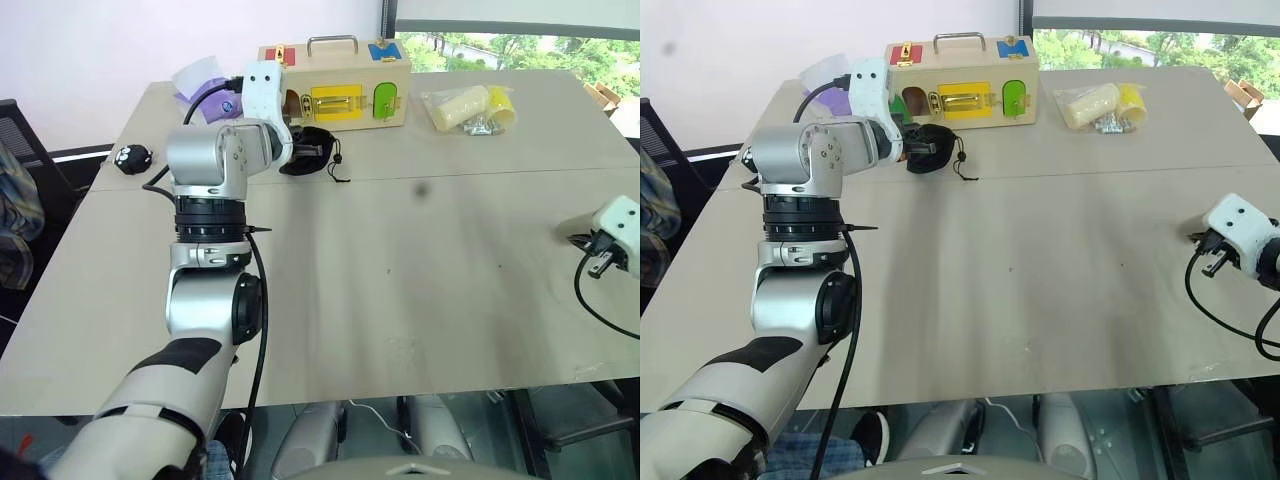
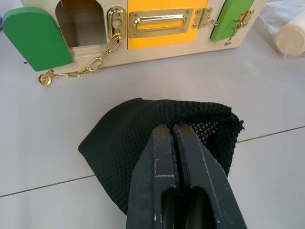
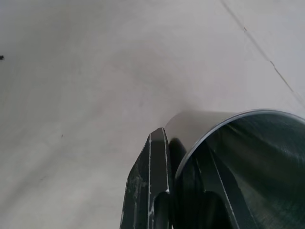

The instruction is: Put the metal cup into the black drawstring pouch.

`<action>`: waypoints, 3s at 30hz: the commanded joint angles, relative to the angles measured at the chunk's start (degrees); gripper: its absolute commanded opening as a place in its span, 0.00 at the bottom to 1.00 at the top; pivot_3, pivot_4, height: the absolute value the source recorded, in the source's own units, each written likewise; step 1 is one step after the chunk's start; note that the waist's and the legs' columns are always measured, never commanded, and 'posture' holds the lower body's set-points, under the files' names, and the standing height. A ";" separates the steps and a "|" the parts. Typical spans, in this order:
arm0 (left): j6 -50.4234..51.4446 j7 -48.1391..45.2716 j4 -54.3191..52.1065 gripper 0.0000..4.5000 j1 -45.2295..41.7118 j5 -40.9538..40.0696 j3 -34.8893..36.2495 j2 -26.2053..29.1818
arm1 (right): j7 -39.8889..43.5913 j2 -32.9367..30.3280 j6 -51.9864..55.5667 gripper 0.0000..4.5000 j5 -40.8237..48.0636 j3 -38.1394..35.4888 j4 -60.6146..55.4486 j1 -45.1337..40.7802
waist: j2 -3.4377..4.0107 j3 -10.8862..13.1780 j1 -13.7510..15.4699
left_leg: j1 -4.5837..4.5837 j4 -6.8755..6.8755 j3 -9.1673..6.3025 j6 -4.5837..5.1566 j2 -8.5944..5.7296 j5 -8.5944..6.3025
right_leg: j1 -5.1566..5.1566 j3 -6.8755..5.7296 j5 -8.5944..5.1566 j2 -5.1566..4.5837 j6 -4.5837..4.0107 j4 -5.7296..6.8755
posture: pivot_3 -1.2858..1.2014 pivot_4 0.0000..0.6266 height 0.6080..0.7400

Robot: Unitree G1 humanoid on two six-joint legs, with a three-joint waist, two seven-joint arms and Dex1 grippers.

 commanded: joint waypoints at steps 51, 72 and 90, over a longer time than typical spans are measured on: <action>19.54 -4.53 -10.41 0.00 -1.09 -25.61 12.64 -8.62 | -23.00 40.42 -17.33 0.02 -20.93 35.15 7.22 -32.22 | 0.01 -0.03 -1.81 | -0.12 0.52 -0.18 -0.01 -0.16 0.01 | -0.10 -0.15 0.01 -0.21 0.01 0.43 | 0.52 0.24 0.77; 18.48 -4.41 -10.91 0.00 1.35 -24.67 12.18 -9.66 | -11.74 33.98 -15.36 1.00 -15.50 24.27 2.28 -32.28 | 0.01 -0.03 -1.64 | -0.20 0.58 -0.18 -0.02 -0.13 0.00 | -0.19 -0.11 0.01 -0.20 0.01 0.43 | 0.52 0.24 0.77; 15.73 -4.83 -7.31 0.00 0.27 -24.94 12.92 -10.65 | -10.75 26.25 6.22 1.00 -5.17 13.05 -20.43 -11.09 | 0.00 -0.04 -0.70 | -0.22 0.64 -0.16 -0.03 -0.17 -0.01 | -0.19 -0.09 0.01 -0.22 0.01 0.54 | 0.52 0.24 0.77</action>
